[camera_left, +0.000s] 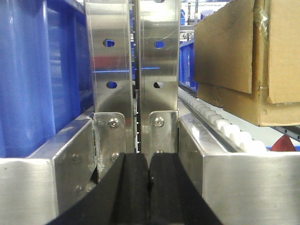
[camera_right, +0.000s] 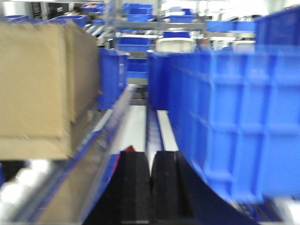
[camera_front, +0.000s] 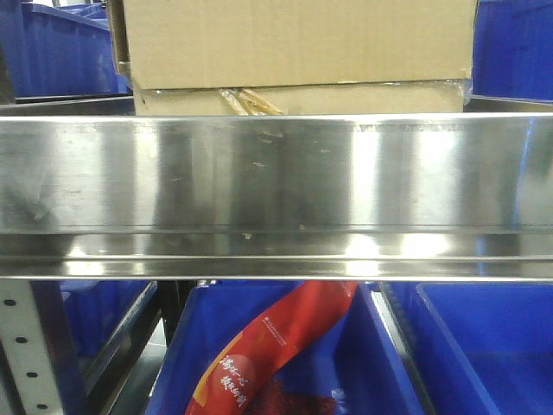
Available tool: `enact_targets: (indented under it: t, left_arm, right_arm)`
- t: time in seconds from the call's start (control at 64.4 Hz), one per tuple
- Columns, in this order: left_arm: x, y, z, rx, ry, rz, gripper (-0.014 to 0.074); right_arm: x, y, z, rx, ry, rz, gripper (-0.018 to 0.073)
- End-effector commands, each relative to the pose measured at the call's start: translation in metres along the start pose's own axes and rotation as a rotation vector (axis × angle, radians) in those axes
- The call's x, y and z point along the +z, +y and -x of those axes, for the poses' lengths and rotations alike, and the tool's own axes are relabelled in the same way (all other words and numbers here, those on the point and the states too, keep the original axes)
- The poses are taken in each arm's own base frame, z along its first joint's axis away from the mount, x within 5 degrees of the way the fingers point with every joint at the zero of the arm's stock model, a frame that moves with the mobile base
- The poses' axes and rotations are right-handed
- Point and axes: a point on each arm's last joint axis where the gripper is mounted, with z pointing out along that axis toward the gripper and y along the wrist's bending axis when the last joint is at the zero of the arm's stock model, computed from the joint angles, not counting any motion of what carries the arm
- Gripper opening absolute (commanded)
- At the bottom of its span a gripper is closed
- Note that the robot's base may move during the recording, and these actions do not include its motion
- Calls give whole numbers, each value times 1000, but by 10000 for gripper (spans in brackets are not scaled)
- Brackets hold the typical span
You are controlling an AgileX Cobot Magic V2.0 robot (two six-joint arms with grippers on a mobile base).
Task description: Stack two boxes on right shelf middle
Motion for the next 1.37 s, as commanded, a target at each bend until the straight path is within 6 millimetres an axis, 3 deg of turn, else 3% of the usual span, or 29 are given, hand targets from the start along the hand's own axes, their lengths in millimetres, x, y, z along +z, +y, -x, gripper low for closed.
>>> enact_targets:
  t: [0.0, 0.124, 0.233, 1.351]
  left_arm:
    - [0, 0, 2, -4, -19, 3, -111]
    - [0, 0, 2, -4, -19, 3, -111]
    - [0, 0, 2, -4, -19, 3, -111]
    - [0, 0, 2, -4, -19, 3, -111]
  right_arm:
    - [-4, -2, -17, 5, -50, -27, -153]
    - [-2, -4, -43, 6, -2, -37, -153]
    - [-2, -3, -46, 7, 27, -34, -153]
    - [-2, -4, -45, 6, 9, -36, -153]
